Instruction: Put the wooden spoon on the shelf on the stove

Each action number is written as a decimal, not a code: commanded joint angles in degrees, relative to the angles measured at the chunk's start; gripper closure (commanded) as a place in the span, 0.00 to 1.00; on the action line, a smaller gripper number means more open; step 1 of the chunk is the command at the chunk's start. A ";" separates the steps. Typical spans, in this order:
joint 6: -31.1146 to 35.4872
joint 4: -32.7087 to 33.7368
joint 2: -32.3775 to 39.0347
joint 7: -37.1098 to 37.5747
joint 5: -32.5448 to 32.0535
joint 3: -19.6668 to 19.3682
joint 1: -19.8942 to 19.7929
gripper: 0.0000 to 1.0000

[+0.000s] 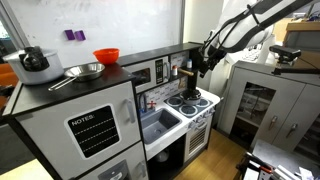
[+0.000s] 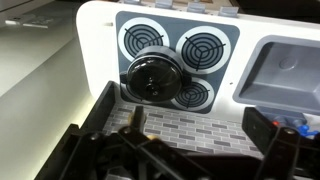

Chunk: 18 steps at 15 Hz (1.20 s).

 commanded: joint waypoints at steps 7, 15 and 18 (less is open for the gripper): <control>-0.08 3.64 3.30 -0.83 2.19 1.24 -1.85 0.00; 7.85 5.05 9.97 -6.81 9.52 0.62 -1.18 0.00; 11.25 5.81 12.13 -10.18 13.34 -0.44 0.05 0.00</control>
